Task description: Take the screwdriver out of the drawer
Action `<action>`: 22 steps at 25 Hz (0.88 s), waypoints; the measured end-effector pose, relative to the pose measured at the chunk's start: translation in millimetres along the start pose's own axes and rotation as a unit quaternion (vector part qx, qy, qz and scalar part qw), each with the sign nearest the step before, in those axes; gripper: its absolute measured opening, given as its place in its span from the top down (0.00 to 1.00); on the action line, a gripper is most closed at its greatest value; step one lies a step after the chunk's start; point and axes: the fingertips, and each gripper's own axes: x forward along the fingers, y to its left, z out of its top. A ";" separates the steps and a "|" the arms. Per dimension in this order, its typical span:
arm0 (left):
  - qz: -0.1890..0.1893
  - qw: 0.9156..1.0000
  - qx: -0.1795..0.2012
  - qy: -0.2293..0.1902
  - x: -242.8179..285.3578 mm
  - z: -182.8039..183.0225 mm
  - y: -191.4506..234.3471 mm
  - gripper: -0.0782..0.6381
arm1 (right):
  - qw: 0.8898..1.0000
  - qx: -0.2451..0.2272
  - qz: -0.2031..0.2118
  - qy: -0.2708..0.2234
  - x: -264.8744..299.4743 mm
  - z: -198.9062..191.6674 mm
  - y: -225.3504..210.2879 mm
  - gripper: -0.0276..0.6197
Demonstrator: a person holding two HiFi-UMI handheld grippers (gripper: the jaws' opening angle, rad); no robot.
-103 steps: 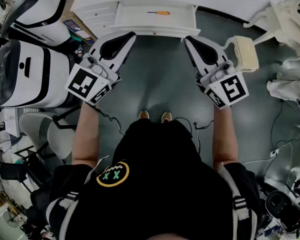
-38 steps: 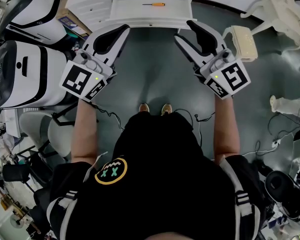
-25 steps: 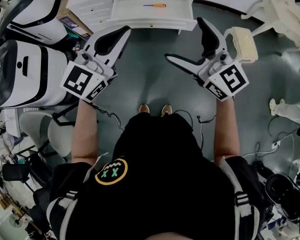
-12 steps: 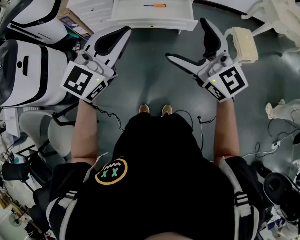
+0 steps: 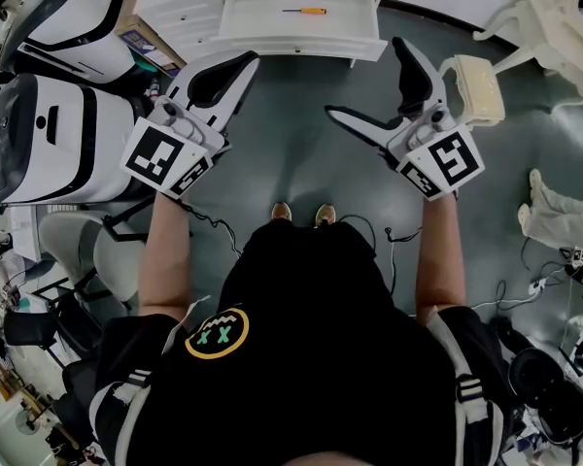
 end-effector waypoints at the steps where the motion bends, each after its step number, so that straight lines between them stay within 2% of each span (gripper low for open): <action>1: 0.000 1.000 0.001 0.000 0.8 0.2 -2.3 0.86 | 1.000 -0.001 0.001 0.000 -2.3 -0.3 -0.3 0.06; 15: 0.012 1.000 0.012 0.007 36.4 2.6 -34.1 0.86 | 1.000 -0.003 0.011 -0.009 -42.4 -5.2 -30.3 0.06; 22: 0.016 1.000 0.005 0.011 48.4 -2.6 -39.8 0.86 | 1.000 -0.001 0.018 -0.005 -46.2 -9.5 -45.3 0.06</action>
